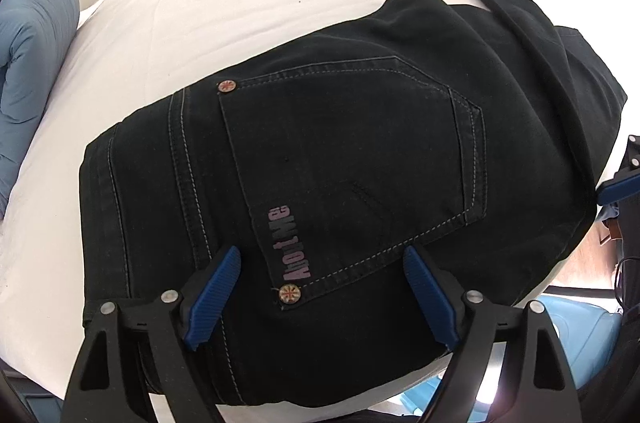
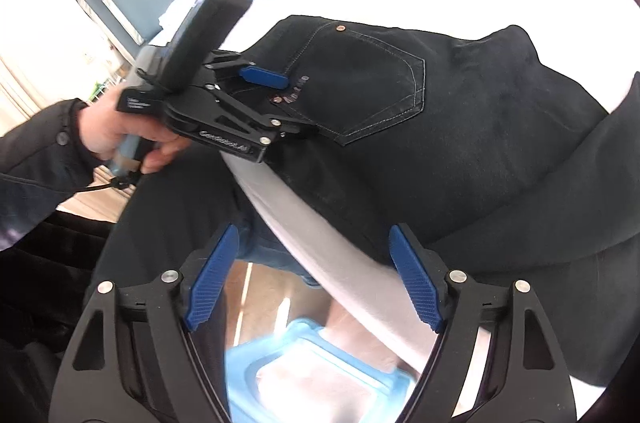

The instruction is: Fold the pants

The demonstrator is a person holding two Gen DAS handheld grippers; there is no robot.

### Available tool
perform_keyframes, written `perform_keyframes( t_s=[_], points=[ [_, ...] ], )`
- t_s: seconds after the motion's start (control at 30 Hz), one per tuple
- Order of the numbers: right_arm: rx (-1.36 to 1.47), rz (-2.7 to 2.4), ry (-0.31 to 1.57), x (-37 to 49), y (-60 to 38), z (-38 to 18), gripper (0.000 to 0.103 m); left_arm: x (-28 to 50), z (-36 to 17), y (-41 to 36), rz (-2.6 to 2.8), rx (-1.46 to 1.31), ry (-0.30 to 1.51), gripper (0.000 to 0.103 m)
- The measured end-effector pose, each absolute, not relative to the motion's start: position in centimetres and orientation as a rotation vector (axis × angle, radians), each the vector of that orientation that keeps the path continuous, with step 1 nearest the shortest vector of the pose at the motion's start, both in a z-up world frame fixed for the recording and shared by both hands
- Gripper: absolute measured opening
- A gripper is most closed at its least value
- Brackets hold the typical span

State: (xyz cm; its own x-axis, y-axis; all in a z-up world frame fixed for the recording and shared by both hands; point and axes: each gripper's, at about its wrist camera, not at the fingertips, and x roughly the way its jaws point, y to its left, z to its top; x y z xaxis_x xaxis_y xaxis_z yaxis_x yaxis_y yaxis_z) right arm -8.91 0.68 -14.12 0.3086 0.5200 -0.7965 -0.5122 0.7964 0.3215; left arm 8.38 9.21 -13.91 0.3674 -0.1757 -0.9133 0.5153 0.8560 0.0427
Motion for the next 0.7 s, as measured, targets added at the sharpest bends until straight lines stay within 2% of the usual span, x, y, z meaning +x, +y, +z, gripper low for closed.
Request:
perform_keyframes(
  t_s=[0.13, 0.37, 0.53, 0.7],
  points=[
    [0.057, 0.612, 1.049, -10.0, -1.2, -13.4, 0.077, 7.3, -11.9, 8.4, -0.410, 0.415, 1.064, 0.085],
    [0.286, 0.446, 1.025, -8.9, -7.7, -11.5, 0.077, 8.1, -7.9, 3.9, -0.469, 0.352, 0.952, 0.085],
    [0.323, 0.228, 0.987, -4.7, -13.6, -9.1, 0.077, 10.6, -8.6, 1.0, -0.510, 0.277, 0.955, 0.085],
    [0.301, 0.033, 1.015, 1.9, -18.6, -7.2, 0.077, 12.4, -14.3, -2.7, -0.542, 0.258, 1.116, 0.080]
  ],
)
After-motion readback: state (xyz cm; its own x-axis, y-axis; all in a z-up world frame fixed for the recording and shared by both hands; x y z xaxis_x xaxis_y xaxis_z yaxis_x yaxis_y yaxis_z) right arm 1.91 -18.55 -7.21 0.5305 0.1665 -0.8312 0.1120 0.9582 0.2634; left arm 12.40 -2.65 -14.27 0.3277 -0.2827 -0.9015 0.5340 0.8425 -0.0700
